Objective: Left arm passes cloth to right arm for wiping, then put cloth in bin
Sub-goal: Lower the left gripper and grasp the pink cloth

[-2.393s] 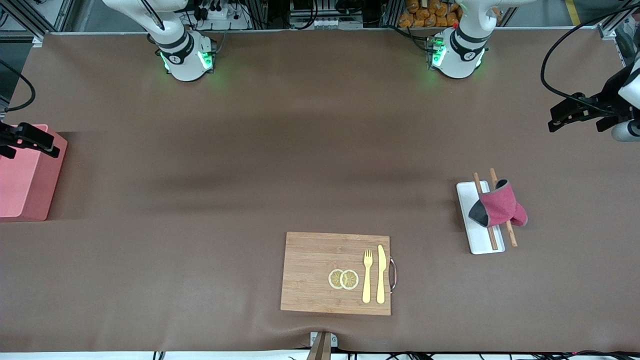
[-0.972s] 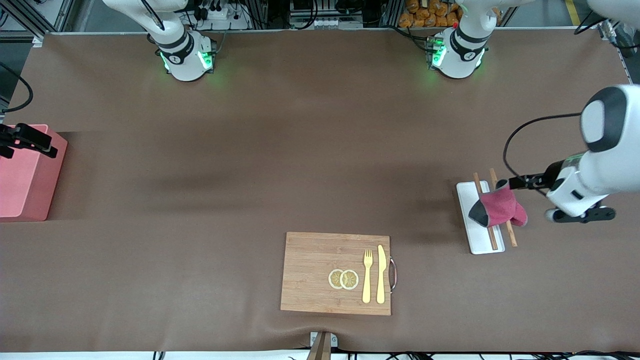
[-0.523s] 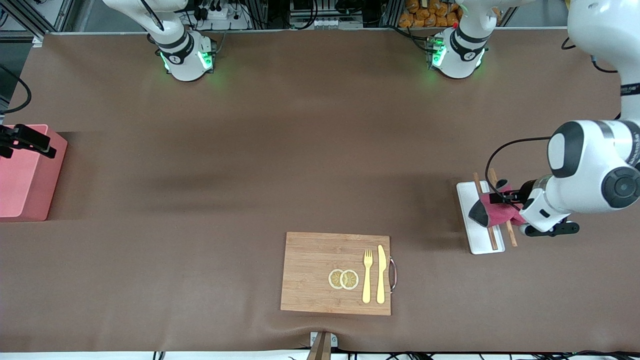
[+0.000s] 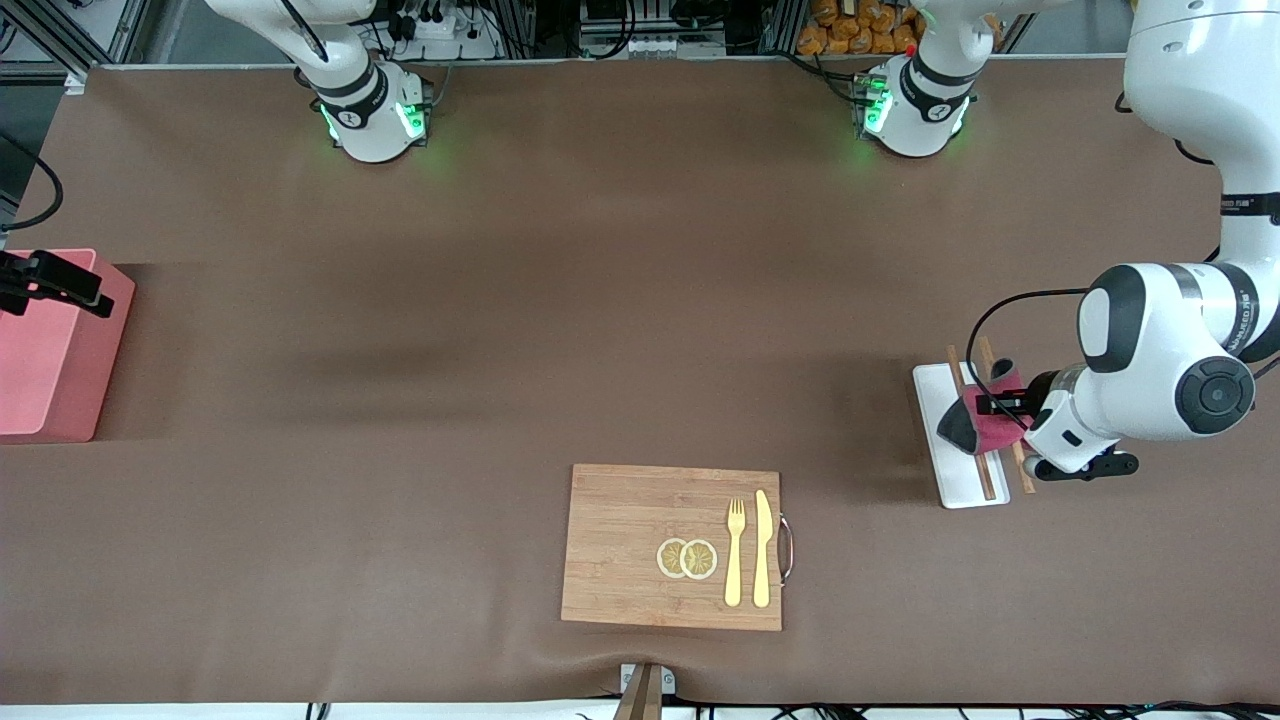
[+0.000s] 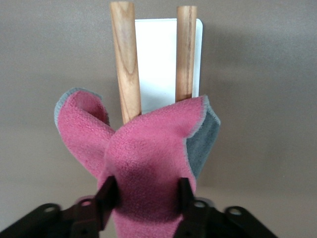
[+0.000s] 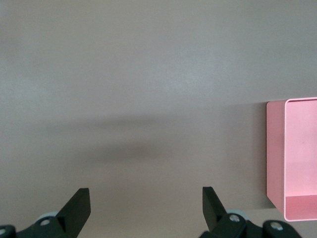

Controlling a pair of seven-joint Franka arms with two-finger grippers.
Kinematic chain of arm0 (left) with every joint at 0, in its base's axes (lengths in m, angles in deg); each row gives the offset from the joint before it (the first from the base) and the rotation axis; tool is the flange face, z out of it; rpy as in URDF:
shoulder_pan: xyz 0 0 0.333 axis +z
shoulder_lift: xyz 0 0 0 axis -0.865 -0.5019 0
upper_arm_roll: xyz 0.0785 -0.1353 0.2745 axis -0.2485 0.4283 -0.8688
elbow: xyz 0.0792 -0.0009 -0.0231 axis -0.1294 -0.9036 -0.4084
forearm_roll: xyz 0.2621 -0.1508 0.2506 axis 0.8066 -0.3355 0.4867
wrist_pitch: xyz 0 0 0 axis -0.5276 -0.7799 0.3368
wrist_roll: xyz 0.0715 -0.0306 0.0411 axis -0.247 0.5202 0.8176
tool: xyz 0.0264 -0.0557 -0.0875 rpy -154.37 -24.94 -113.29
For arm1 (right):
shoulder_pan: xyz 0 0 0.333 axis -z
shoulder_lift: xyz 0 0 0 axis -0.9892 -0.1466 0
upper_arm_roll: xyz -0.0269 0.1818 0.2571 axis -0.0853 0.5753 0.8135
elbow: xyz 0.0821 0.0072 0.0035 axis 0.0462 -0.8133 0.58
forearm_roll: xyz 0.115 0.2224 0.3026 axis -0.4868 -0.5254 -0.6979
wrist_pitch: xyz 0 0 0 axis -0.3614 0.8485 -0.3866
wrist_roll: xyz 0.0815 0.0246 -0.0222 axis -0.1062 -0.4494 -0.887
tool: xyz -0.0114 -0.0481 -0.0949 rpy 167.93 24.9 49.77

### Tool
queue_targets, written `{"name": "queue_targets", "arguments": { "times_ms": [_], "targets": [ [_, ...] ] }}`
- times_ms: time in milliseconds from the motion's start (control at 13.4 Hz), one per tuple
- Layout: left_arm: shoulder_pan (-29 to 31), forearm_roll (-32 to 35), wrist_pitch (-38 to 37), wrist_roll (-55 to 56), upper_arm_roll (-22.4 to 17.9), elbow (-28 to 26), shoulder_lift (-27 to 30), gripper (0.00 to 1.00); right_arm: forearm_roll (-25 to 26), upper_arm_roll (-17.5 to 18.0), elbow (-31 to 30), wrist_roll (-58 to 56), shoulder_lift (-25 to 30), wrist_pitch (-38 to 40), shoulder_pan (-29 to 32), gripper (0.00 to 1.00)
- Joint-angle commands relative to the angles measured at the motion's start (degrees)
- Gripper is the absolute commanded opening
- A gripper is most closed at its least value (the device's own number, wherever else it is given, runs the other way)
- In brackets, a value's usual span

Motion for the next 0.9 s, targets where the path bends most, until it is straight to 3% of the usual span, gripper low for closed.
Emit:
{"name": "queue_targets", "arguments": {
  "times_ms": [0, 75, 150, 523, 673, 822],
  "targets": [
    [0.09, 1.54, 0.58, 1.09, 0.15, 0.04, 0.31, 0.17, 0.46, 0.93, 0.31, 1.52, -0.19, 0.65, 0.89, 1.00],
    [0.18, 1.54, 0.58, 1.09, 0.15, 0.22, 0.31, 0.02, 0.37, 0.93, 0.22, 1.52, -0.19, 0.65, 0.98, 1.00],
    [0.10, 1.54, 0.58, 1.00, 0.15, 0.48, 0.40, 0.00, 0.29, 0.93, 0.22, 1.61, -0.19, 0.74, 0.89, 1.00],
    [-0.60, 0.66, -0.21, 0.91, 0.85, 1.18, 6.27, 0.00, -0.24, 1.02, 0.14, 4.84, -0.19, 1.79, 0.54, 1.00],
    [-0.87, -0.73, -2.05, 1.70, 4.35, 1.54, 8.65, 0.00, -1.73, 1.19, 0.31, 9.75, -0.19, 4.33, 0.19, 1.00],
    [-1.05, -4.50, -2.76, 3.89, 7.25, 2.15, 9.89, 0.00, -6.28, 1.28, 0.49, 17.82, -0.10, 7.75, -0.42, 1.00]
  ]
}}
